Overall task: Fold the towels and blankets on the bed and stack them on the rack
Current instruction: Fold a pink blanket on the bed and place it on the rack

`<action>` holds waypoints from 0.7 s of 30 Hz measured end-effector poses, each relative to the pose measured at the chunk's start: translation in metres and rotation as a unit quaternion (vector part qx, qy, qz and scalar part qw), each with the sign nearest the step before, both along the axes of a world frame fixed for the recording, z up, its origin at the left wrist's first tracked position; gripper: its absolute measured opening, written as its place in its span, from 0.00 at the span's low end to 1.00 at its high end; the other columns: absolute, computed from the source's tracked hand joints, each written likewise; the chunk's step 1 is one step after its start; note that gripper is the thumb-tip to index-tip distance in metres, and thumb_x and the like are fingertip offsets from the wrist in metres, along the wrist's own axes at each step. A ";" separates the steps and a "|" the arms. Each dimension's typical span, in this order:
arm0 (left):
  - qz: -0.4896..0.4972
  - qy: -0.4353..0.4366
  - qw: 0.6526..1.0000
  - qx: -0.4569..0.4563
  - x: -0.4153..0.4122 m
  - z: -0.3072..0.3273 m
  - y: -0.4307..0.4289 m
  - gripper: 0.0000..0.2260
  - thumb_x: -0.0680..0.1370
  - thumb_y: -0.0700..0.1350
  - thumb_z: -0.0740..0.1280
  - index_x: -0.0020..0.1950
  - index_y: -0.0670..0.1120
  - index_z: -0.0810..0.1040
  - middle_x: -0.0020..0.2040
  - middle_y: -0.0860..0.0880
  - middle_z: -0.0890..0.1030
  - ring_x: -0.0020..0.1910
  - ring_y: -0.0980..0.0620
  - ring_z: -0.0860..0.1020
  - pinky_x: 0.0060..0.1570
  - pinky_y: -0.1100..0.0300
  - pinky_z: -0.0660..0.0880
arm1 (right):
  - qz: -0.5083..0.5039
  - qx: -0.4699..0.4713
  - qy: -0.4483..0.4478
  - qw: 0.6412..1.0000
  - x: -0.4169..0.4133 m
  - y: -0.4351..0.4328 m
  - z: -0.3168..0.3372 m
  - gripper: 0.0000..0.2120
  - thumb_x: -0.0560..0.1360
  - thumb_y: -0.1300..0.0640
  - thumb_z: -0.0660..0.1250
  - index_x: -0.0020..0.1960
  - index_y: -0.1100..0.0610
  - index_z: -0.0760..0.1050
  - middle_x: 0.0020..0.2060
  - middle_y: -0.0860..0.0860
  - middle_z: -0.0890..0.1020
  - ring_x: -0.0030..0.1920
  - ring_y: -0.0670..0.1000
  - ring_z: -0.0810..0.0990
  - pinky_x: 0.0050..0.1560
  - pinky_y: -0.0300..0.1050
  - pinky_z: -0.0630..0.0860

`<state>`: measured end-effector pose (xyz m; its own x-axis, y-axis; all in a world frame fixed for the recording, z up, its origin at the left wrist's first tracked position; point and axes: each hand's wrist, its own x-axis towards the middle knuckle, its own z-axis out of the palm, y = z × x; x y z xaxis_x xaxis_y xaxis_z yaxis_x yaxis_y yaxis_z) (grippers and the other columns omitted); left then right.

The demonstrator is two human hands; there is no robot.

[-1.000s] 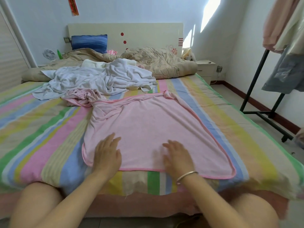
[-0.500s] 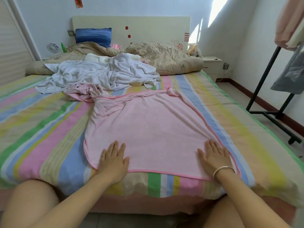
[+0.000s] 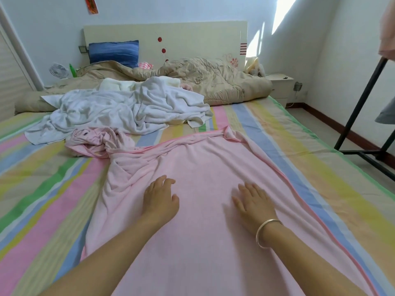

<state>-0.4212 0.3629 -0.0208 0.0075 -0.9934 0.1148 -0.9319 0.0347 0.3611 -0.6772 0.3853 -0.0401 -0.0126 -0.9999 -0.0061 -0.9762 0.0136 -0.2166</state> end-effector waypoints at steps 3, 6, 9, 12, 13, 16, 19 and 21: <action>0.004 0.012 1.000 0.011 0.008 0.000 -0.061 0.18 0.79 0.44 0.61 0.70 0.49 0.69 0.73 0.49 0.65 0.71 0.48 0.65 0.68 0.55 0.62 | 0.017 -0.006 0.014 1.000 0.005 -0.057 -0.001 0.27 0.82 0.43 0.47 0.78 0.52 0.51 0.78 0.49 0.51 0.78 0.51 0.47 0.76 0.48 0.45; 0.028 0.025 0.999 -0.004 0.015 -0.004 -0.118 0.18 0.78 0.42 0.62 0.67 0.47 0.71 0.70 0.48 0.68 0.67 0.46 0.70 0.62 0.52 0.69 | 0.014 -0.001 0.012 1.000 0.000 -0.117 -0.005 0.27 0.82 0.44 0.48 0.78 0.53 0.52 0.78 0.50 0.52 0.78 0.51 0.48 0.76 0.47 0.46; 0.095 0.029 0.995 -0.021 0.021 -0.002 -0.167 0.15 0.78 0.42 0.62 0.65 0.45 0.72 0.69 0.47 0.67 0.61 0.42 0.74 0.55 0.50 0.72 | 0.013 0.003 0.004 1.000 -0.005 -0.168 -0.004 0.25 0.83 0.45 0.48 0.77 0.53 0.55 0.78 0.50 0.54 0.78 0.51 0.49 0.75 0.44 0.44; 0.129 0.020 0.991 -0.012 0.031 -0.004 -0.214 0.17 0.78 0.43 0.62 0.67 0.43 0.70 0.68 0.43 0.68 0.59 0.39 0.75 0.56 0.49 0.73 | -0.040 0.009 0.010 0.999 -0.027 -0.222 -0.007 0.24 0.82 0.45 0.48 0.76 0.51 0.57 0.77 0.50 0.56 0.77 0.53 0.50 0.75 0.46 0.44; 0.140 0.018 0.990 -0.004 0.035 -0.004 -0.227 0.17 0.78 0.43 0.61 0.67 0.43 0.69 0.66 0.42 0.71 0.60 0.39 0.75 0.56 0.50 0.72 | -0.081 0.004 0.012 0.997 -0.042 -0.238 -0.009 0.24 0.82 0.44 0.48 0.76 0.51 0.58 0.77 0.51 0.56 0.76 0.55 0.51 0.76 0.49 0.47; 0.157 0.023 0.987 0.019 0.052 -0.002 -0.269 0.18 0.79 0.46 0.63 0.68 0.45 0.68 0.60 0.42 0.78 0.60 0.40 0.75 0.57 0.51 0.72 | -0.227 0.007 -0.001 0.974 -0.085 -0.277 -0.015 0.27 0.79 0.42 0.50 0.75 0.52 0.57 0.77 0.55 0.56 0.76 0.60 0.49 0.75 0.53 0.52; 0.137 0.010 0.989 0.046 0.060 0.002 -0.294 0.11 0.77 0.47 0.67 0.59 0.49 0.76 0.48 0.47 0.84 0.50 0.47 0.80 0.47 0.58 0.73 | -0.281 -0.032 0.003 0.959 -0.096 -0.297 -0.012 0.28 0.79 0.47 0.56 0.76 0.52 0.54 0.77 0.54 0.54 0.76 0.58 0.48 0.72 0.54 0.59; 0.112 -0.011 0.992 0.063 0.060 0.005 -0.303 0.03 0.78 0.45 0.67 0.46 0.53 0.78 0.31 0.51 0.83 0.38 0.52 0.80 0.37 0.61 0.72 | -0.232 -0.077 0.029 0.969 -0.083 -0.307 -0.007 0.28 0.78 0.51 0.59 0.76 0.49 0.55 0.76 0.51 0.56 0.75 0.56 0.51 0.67 0.53 0.64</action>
